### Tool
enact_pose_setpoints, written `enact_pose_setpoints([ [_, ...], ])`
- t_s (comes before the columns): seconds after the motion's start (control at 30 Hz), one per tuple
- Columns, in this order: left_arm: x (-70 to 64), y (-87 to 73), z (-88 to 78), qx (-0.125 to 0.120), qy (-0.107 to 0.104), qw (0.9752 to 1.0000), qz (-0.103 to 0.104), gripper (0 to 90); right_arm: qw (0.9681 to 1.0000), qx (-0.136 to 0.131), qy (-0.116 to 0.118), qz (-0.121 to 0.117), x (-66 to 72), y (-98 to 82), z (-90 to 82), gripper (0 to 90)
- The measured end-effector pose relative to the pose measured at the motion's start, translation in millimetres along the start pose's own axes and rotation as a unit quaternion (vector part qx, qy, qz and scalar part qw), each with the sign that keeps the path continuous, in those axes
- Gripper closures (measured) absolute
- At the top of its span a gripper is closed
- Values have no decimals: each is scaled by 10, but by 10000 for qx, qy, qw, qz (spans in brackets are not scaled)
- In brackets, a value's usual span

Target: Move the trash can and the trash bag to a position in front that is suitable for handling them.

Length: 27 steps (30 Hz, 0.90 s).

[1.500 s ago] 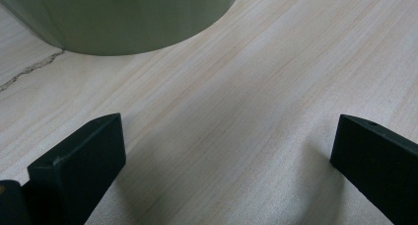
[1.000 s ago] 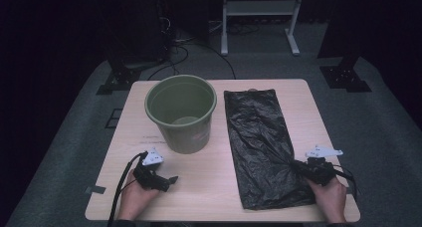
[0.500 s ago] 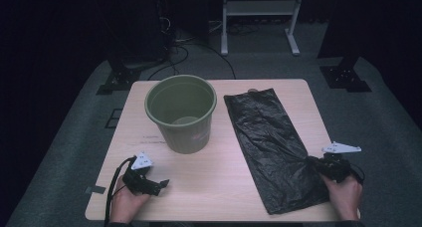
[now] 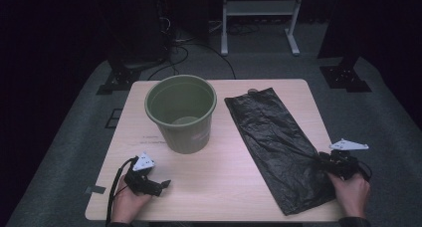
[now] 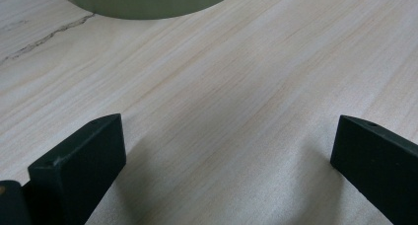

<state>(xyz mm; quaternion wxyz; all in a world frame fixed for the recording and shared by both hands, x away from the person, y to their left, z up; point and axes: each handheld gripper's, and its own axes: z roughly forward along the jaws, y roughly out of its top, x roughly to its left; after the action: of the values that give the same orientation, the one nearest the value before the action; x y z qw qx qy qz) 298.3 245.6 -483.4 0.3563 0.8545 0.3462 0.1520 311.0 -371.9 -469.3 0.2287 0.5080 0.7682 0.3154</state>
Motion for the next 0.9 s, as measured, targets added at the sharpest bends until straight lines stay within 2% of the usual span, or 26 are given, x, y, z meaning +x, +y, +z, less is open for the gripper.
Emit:
enact_pose_setpoints([
  [0.03, 1, 2, 1, 2, -1, 10000, 0, 0, 10000, -50, -78, -2, 10, 6, -24, 545],
  [0.2, -8, 23, 24, 6, -13, 10000, 21, 0, 9990, -279, -337, -105, 134, 108, -146, 255],
  [0.3, -15, 38, 39, 9, -11, 10000, 28, 0, 9982, -456, -195, -350, 301, 191, -171, 167],
  [0.37, -17, 45, 45, 11, -11, 10000, 26, 0, 9977, -513, 17, -433, 379, 232, -163, 108],
  [0.47, -16, 51, 51, 14, -20, 10000, 41, 0, 9958, -626, 475, -472, 471, 283, -129, 101],
  [0.57, -22, 61, 62, 11, -18, 10000, 30, 0, 9939, -606, 724, -564, 572, 332, -60, 100],
  [0.8, -31, 78, 80, 8, -3, 10000, 15, 0, 9892, -527, 896, -1036, 835, 440, 215, 100],
  [0.9, -33, 80, 80, 15, 6, 10000, 10, 0, 9884, -456, 954, -1095, 897, 466, 345, 100],
])
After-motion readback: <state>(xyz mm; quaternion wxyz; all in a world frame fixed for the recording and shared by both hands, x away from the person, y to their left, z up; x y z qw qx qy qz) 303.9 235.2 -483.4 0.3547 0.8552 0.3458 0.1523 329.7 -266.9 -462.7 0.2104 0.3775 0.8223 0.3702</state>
